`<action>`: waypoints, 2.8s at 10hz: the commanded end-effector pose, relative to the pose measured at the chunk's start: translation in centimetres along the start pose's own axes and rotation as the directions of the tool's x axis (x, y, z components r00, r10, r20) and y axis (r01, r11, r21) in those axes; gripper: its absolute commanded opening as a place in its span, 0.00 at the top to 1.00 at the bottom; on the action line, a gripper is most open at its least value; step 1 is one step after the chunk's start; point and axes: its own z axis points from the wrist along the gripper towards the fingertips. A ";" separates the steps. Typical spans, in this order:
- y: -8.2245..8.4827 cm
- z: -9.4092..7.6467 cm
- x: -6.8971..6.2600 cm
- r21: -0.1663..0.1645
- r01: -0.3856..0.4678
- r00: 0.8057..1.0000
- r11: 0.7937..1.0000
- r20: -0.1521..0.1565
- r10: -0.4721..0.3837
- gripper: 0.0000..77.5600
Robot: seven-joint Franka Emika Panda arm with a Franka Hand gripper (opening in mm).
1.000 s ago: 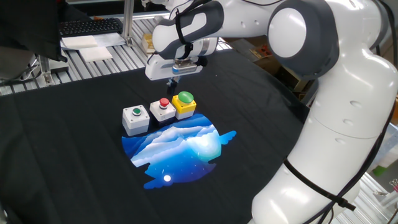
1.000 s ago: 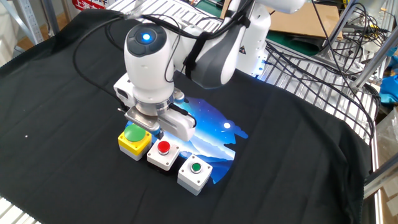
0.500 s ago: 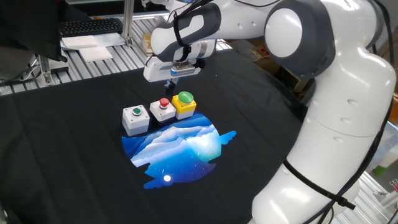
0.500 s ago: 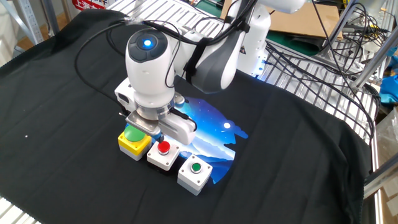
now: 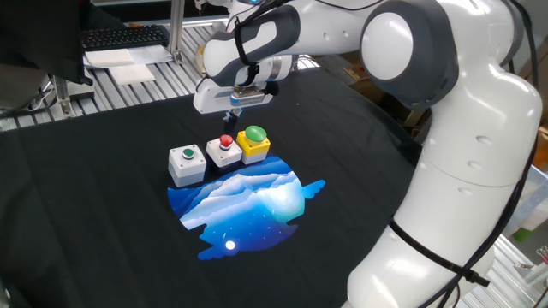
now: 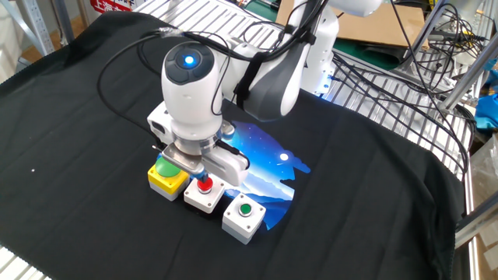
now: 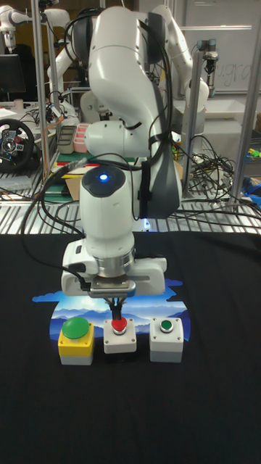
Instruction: Press three buttons from left to right in sequence
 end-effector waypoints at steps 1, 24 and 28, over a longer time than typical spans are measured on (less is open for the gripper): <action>0.1 0.4 -0.1 0.003 0.001 1.000 1.000 0.001 -0.001 1.00; 0.2 1.7 0.2 0.001 0.000 1.000 1.000 0.012 0.000 1.00; 0.3 2.2 0.1 0.000 0.002 1.000 1.000 0.012 -0.002 1.00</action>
